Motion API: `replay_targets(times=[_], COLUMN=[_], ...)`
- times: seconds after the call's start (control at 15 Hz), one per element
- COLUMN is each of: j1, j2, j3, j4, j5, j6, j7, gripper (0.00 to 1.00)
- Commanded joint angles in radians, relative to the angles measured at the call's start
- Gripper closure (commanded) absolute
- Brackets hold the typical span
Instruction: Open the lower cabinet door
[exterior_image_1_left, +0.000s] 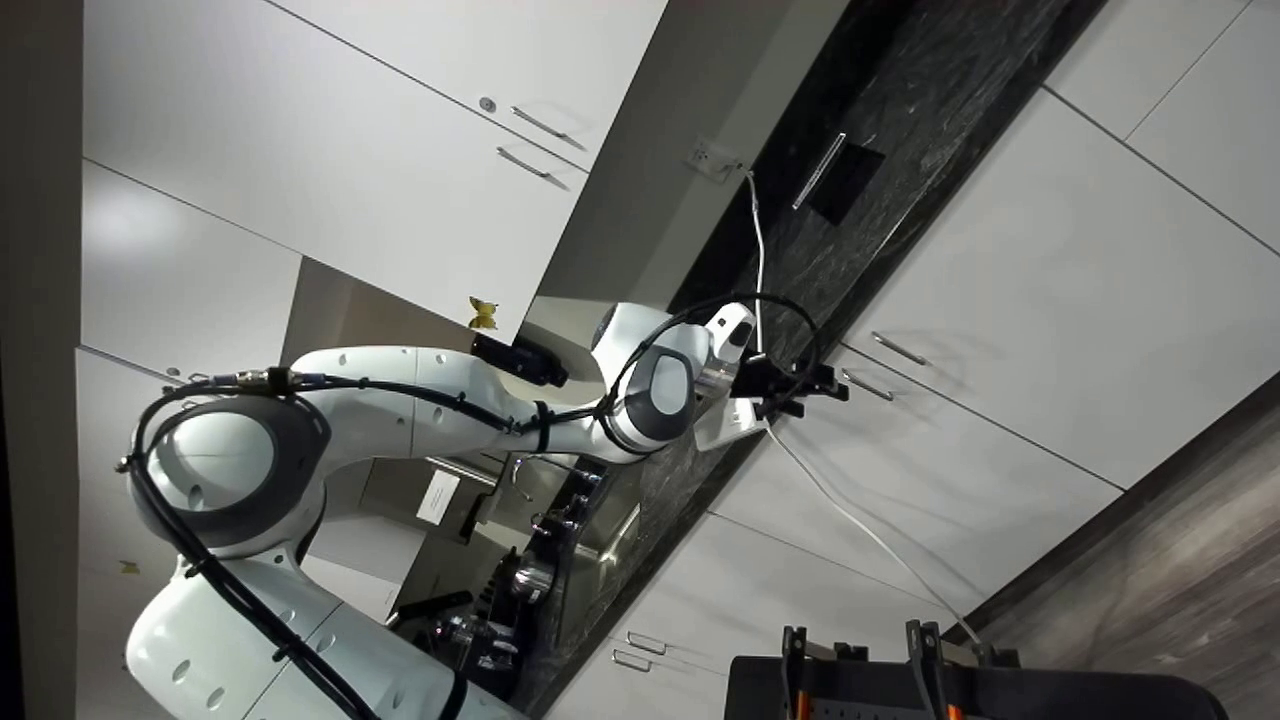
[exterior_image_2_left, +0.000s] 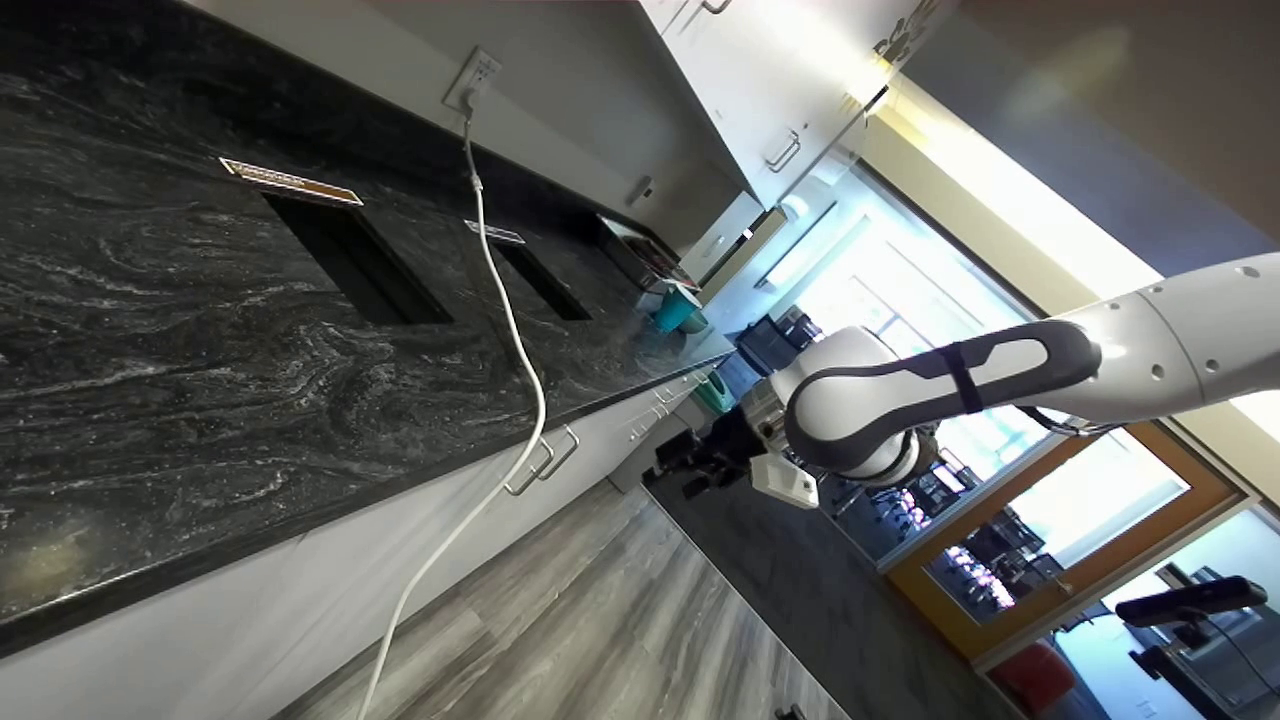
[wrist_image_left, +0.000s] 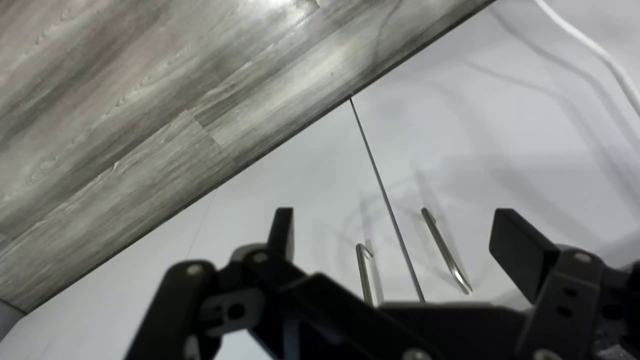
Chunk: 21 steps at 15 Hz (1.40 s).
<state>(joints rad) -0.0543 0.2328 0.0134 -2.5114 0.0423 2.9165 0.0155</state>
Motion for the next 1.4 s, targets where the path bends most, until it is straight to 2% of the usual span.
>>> replay_targets(times=[0.0, 0.13, 0.27, 0.4, 0.47, 0.6, 0.73, 0.87, 1.07, 1.33], j1=[-0.126, -0.289, -0.436, -0.589, -0.661, -0.759, -0.834, -0.881, -0.921, -0.915], j2=[0.127, 0.205, 0.297, 0.383, 0.416, 0.477, 0.519, 0.547, 0.570, 0.558], j3=[0.134, 0.304, 0.447, 0.568, 0.599, 0.642, 0.661, 0.670, 0.691, 0.722], j4=[0.035, 0.060, 0.104, 0.130, 0.132, 0.144, 0.154, 0.165, 0.174, 0.176], j5=[0.166, 0.229, 0.223, 0.170, 0.055, -0.043, -0.110, -0.130, -0.106, -0.016], j6=[0.203, 0.310, 0.369, 0.410, 0.419, 0.429, 0.408, 0.383, 0.369, 0.354], j7=[-0.160, -0.233, -0.251, -0.249, -0.177, -0.153, -0.129, -0.097, -0.029, 0.127], gripper=[0.00, 0.00, 0.00, 0.00, 0.00, 0.00, 0.00, 0.00, 0.00, 0.00])
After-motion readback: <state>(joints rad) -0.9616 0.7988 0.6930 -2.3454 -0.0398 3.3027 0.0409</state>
